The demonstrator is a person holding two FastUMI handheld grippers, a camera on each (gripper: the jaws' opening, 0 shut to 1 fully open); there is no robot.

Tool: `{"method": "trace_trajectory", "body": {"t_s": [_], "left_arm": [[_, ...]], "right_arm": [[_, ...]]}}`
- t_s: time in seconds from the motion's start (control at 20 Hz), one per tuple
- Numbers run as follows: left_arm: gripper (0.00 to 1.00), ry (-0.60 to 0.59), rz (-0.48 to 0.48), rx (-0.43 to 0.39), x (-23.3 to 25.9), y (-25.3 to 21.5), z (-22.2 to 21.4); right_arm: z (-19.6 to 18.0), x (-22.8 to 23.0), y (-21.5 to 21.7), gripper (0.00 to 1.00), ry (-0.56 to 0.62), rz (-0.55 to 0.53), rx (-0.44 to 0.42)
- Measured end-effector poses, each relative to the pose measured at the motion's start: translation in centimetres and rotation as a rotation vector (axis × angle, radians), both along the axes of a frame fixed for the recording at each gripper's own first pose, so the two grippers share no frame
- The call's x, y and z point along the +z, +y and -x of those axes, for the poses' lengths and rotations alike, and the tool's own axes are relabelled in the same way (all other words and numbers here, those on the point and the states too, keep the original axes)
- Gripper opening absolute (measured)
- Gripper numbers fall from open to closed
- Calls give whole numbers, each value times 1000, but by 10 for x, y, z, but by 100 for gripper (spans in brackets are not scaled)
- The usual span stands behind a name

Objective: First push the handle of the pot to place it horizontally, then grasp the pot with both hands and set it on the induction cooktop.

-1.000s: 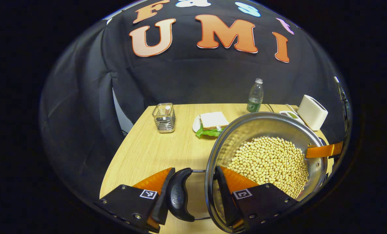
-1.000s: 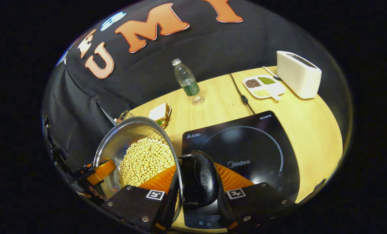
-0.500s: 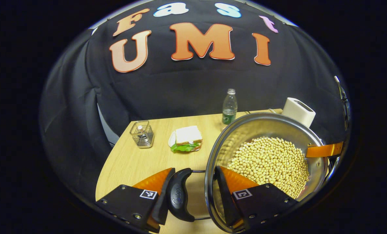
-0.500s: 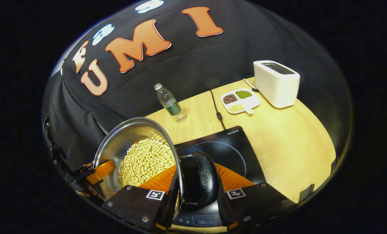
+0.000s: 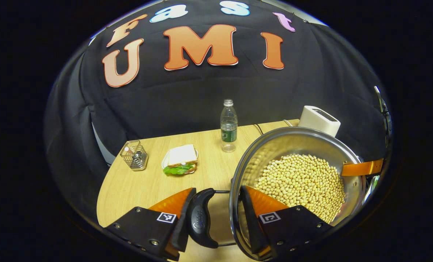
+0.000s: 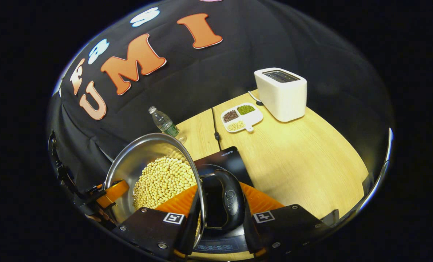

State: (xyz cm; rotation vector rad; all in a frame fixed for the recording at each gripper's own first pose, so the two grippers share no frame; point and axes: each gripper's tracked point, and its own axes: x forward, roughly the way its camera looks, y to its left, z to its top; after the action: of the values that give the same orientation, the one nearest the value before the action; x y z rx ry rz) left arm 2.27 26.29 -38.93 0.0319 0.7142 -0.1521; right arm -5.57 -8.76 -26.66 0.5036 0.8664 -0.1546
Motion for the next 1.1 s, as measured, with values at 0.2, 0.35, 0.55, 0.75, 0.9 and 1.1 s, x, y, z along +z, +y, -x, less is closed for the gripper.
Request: {"method": "trace_trajectory", "body": {"t_s": [0.2,0.35,0.55,0.75,0.9,1.1], "left_arm": [[67,12,-5,-9,2,2,-4],[67,28,-5,-9,0,-1,-2],[67,64,-13,-4,4,0,-1],[67,117,-18,-4,2,-1,-2],[67,142,-21,-5,1,1,-4],[67,158,-34,-14,-6,-2,-2]], "right_arm": [[0,-8,-13,53,8,-5,-5],[-4,-17,-19,48,19,-4,-5],[-13,-40,-24,53,49,-6,3],[-21,-68,-28,53,92,-9,13],[-33,-81,-25,53,112,-9,16],[-43,-94,-22,53,141,-21,18]]}}
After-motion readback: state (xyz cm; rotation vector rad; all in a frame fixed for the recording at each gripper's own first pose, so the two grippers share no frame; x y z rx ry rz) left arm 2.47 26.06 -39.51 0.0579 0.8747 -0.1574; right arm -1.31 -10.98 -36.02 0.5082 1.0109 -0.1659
